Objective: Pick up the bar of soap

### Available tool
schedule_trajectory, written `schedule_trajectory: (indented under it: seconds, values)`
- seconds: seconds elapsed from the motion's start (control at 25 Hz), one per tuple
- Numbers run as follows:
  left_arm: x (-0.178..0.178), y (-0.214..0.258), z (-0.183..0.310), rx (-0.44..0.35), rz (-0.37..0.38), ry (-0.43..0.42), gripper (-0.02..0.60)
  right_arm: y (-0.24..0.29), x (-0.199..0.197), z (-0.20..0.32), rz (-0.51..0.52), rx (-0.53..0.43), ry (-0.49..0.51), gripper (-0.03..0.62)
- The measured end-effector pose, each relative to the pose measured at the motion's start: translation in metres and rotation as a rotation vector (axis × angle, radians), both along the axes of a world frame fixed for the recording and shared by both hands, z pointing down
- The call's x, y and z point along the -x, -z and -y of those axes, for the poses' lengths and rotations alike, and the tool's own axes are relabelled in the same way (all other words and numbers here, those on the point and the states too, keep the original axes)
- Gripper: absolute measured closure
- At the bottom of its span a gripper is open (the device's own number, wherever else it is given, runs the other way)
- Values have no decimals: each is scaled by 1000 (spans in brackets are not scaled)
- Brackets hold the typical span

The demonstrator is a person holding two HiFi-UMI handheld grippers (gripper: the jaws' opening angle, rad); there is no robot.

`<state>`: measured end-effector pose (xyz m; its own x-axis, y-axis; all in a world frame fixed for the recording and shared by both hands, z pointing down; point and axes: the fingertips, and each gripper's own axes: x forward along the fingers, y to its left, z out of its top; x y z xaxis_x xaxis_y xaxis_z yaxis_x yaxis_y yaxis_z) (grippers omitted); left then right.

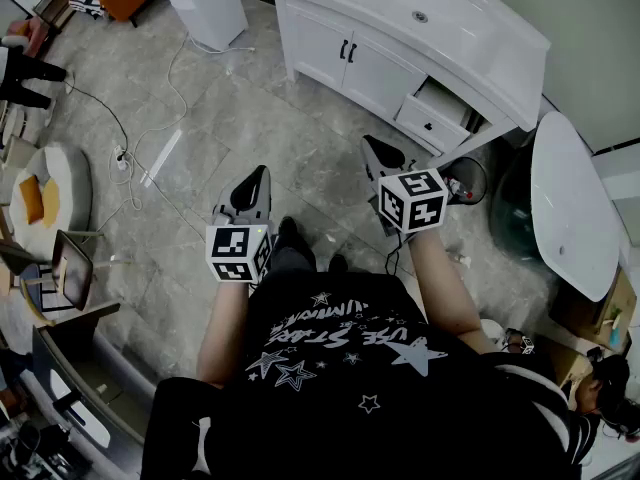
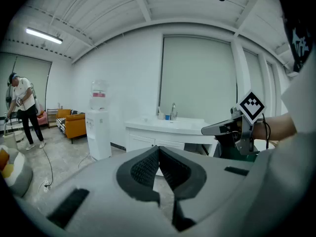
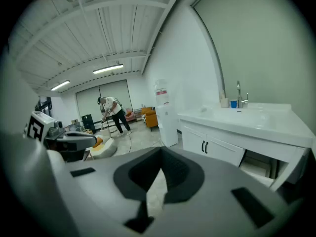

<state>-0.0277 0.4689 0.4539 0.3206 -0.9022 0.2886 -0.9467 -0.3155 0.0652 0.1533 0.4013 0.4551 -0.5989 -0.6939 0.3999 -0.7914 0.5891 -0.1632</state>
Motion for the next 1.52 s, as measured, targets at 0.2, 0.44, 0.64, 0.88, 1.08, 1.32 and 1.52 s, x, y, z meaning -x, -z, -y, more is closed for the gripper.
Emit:
schedule_trajectory:
  seconds: [0.2, 0.44, 0.64, 0.88, 1.08, 1.32, 1.52]
  values:
    - [5, -2, 1, 14, -3, 9, 574, 2, 3, 5, -2, -5, 2, 588]
    - [13, -5, 10, 21, -3, 12, 574, 1, 10, 15, -6, -10, 1, 588]
    - [27, -15, 19, 39, -10, 2, 574, -10, 21, 26, -35, 8, -7, 588]
    - [78, -18, 56, 44, -16, 14, 574, -2, 55, 66, 10, 0, -61, 588]
    - [122, -1, 95, 5, -18, -1, 574, 18, 84, 104, 24, -39, -131, 568]
    - [157, 7, 121, -8, -52, -34, 574, 30, 116, 121, 41, -45, -174, 418]
    - [161, -6, 139, 18, -68, -55, 574, 22, 118, 138, 30, -20, -198, 310]
